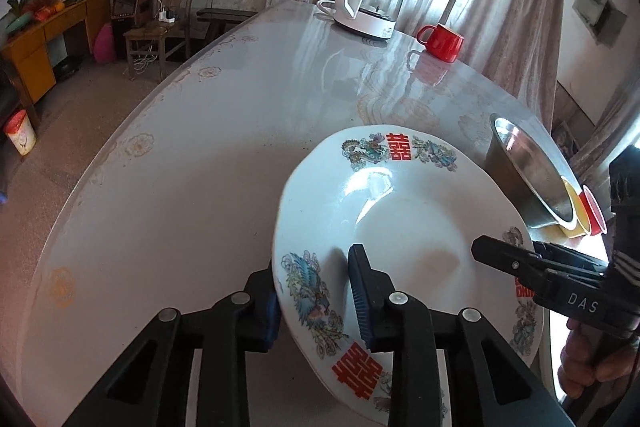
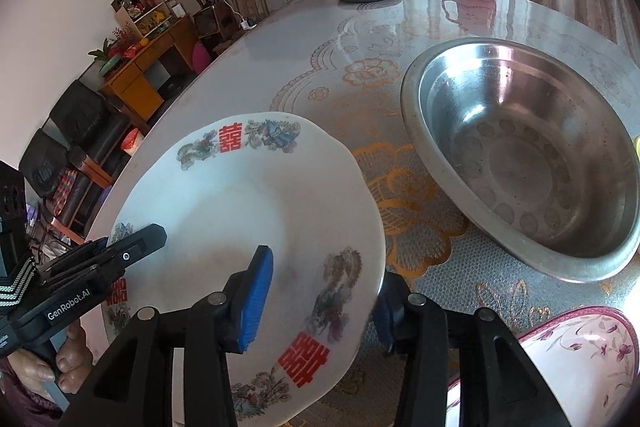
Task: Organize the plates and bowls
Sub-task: 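Close the right tool on the double-happiness plate rim and lift it, then carry the double-happiness plate and lower it onto the pink-rimmed plate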
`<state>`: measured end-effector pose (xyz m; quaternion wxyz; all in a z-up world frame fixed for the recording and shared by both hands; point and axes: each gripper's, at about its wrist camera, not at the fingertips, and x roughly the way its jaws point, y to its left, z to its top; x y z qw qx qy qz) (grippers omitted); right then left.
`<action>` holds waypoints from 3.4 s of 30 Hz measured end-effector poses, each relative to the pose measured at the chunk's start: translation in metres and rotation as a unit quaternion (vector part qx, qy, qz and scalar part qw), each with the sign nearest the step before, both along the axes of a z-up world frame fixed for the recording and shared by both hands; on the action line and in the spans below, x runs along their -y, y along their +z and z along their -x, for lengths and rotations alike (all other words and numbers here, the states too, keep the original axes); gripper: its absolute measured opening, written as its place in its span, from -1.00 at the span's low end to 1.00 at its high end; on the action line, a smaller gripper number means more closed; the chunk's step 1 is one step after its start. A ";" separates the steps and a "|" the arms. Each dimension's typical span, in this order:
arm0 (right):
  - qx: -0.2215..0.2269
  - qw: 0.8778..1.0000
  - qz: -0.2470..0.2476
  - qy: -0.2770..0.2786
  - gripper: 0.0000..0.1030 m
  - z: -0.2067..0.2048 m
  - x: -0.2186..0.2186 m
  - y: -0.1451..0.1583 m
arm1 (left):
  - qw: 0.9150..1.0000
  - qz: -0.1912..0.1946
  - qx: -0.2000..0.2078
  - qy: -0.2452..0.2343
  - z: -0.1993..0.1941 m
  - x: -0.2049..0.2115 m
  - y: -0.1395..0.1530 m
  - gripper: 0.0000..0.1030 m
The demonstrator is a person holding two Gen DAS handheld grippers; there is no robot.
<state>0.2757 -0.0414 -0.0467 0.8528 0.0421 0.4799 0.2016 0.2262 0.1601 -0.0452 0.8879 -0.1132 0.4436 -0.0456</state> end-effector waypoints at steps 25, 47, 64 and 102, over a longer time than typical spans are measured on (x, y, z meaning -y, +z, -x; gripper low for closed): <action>0.025 0.999 0.008 0.036 -0.08 0.011 -0.025 0.000 | 1.000 -0.004 0.005 0.006 0.001 -0.006 0.000 -0.37; 0.079 0.996 0.037 0.029 -0.18 0.028 -0.028 0.009 | 0.999 0.003 0.040 -0.015 0.005 -0.009 0.007 -0.41; 0.108 0.994 -0.009 0.004 -0.18 0.068 0.005 0.032 | 0.994 0.010 0.100 -0.042 0.054 0.011 0.051 -0.41; 0.100 0.981 0.014 -0.165 -0.18 0.163 0.168 0.021 | 0.987 0.020 0.038 -0.155 0.095 0.179 0.034 -0.41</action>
